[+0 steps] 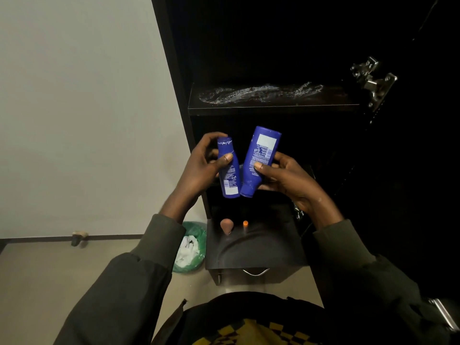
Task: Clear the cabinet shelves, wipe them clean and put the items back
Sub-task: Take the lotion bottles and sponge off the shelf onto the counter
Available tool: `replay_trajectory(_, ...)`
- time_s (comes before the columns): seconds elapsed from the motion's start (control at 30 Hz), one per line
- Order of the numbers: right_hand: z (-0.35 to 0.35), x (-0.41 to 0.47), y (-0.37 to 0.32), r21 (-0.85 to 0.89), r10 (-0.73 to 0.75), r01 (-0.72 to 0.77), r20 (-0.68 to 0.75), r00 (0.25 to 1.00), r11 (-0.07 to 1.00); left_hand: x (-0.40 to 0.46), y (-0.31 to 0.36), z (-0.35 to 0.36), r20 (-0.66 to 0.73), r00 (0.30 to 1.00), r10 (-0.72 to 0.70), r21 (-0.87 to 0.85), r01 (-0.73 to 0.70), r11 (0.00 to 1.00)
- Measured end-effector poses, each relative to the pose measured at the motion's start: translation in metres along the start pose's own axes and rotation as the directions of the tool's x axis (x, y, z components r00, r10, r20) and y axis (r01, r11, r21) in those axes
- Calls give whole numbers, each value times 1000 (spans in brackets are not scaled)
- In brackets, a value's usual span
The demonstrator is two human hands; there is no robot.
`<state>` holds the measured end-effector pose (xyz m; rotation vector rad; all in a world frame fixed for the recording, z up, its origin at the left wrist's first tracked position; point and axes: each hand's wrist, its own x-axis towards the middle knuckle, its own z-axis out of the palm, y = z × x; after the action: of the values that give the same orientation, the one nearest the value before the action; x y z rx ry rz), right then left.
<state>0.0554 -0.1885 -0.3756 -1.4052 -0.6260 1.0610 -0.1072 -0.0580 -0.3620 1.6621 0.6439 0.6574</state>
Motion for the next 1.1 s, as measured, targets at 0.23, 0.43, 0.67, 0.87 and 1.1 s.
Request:
replay_trajectory(0.23, -9, 12, 35, 40, 76, -74, -37, 996, 996, -1, -34, 8, 31, 993, 116, 94, -119, 988)
replay_trajectory(0.43, -16, 15, 58, 28, 107, -105, -92, 990, 994, -7, -56, 13, 27, 996, 89, 123, -92, 988)
replay_trajectory(0.67, -17, 18, 74, -17, 135, -136, -66, 989, 991, -12, -78, 21, 16, 1000, 19, 142, -21, 990)
replay_trajectory(0.87, -16, 19, 86, -26, 165, -167, -81, 983, 986, -15, -103, 21, 16, 999, -33, 189, 29, 981)
replay_trajectory(1.1, -14, 27, 113, 18, 224, -224, -142, 964, 975, -21, -126, 17, 2, 991, -130, 266, 125, 956)
